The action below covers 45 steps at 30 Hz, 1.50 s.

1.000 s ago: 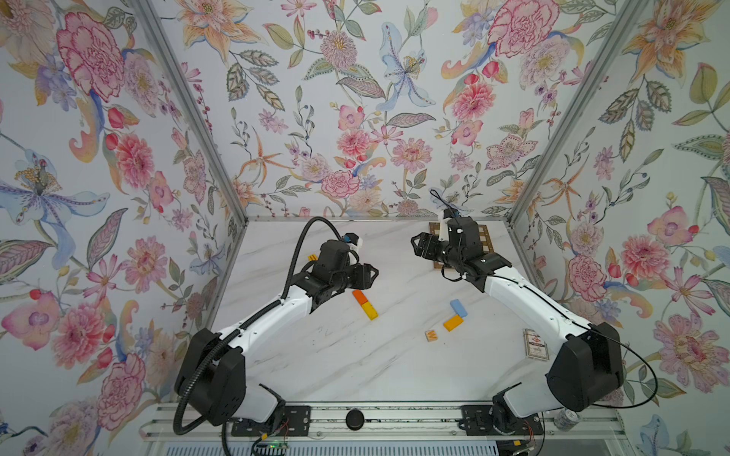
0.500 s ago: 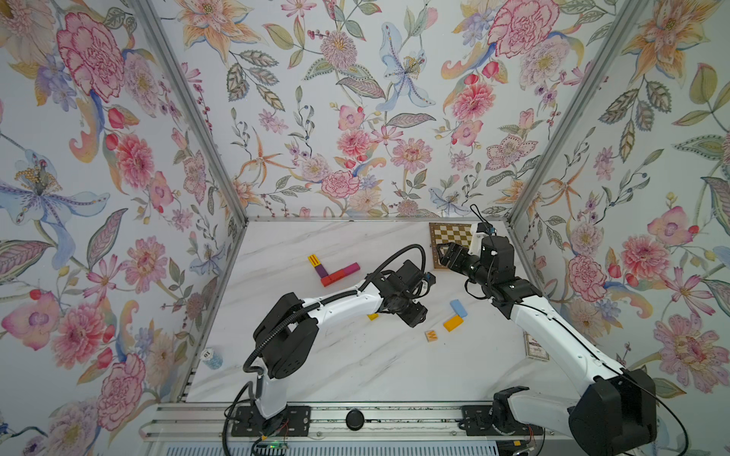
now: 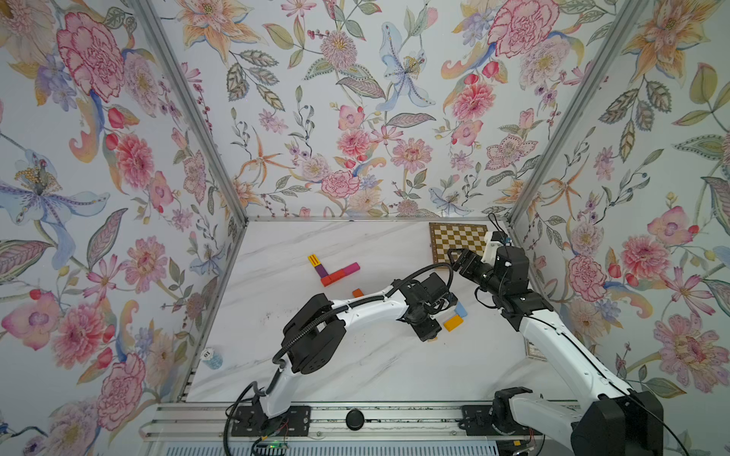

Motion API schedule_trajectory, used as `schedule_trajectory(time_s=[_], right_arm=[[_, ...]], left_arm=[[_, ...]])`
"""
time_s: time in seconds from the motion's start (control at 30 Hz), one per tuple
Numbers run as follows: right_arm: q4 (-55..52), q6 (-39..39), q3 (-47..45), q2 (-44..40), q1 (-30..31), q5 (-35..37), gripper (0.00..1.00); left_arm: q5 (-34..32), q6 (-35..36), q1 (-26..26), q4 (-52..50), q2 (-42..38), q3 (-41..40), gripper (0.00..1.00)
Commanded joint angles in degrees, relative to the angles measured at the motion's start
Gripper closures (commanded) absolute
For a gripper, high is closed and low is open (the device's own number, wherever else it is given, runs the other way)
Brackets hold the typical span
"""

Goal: Assemble the letter v with building blocks
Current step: Pick up the building block from the center of the board.

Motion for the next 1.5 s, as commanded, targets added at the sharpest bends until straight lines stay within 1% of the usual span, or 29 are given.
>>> schedule_trajectory(time_s=[0.0, 0.2, 0.53, 0.67, 0.9, 0.97, 1.07, 1.17, 1.23, 1.33, 1.47], right_arm=[[1.9, 0.7, -1.1, -1.5, -0.8, -1.2, 0.19], [2.1, 1.2, -2.4, -3.3, -2.2, -1.7, 0.19], [2.2, 1.8, -4.4, -5.8, -4.4, -2.0, 0.19], [1.9, 1.9, -4.9, -6.6, -5.5, -2.4, 0.19], [1.7, 2.3, -6.1, -8.2, -7.3, -2.7, 0.19], [1.6, 2.4, -6.4, -8.5, -7.7, -2.8, 0.18], [1.4, 2.5, -6.7, -8.7, -8.3, -3.1, 0.18], [1.4, 2.5, -6.9, -8.7, -8.7, -3.3, 0.18], [1.5, 2.6, -6.9, -8.6, -8.9, -3.4, 0.18], [1.6, 2.6, -6.9, -8.5, -9.0, -3.6, 0.18], [1.6, 2.7, -6.9, -8.1, -9.0, -3.6, 0.18]], left_arm=[[-1.3, 1.6, -1.2, -2.5, 2.1, 2.4, 0.44], [-3.0, 1.0, -1.9, -2.6, 4.5, 4.2, 0.45], [-5.8, 0.1, -2.8, -2.5, 7.3, 5.6, 0.51], [-8.2, -0.8, -3.1, -2.1, 7.9, 5.6, 0.55], [-11.4, -2.4, -3.5, -1.2, 8.5, 5.1, 0.64], [-11.6, -2.7, -3.6, -0.6, 8.4, 4.8, 0.69], [-12.2, -3.0, -3.9, 0.4, 7.8, 4.2, 0.72], [-12.2, -3.2, -4.0, 1.0, 7.2, 3.6, 0.73], [-12.0, -3.5, -4.1, 1.2, 6.8, 3.4, 0.78], [-12.0, -4.5, -4.1, 1.9, 5.4, 2.3, 0.79], [-13.8, -7.1, -4.1, 3.5, 2.2, 0.1, 0.83]])
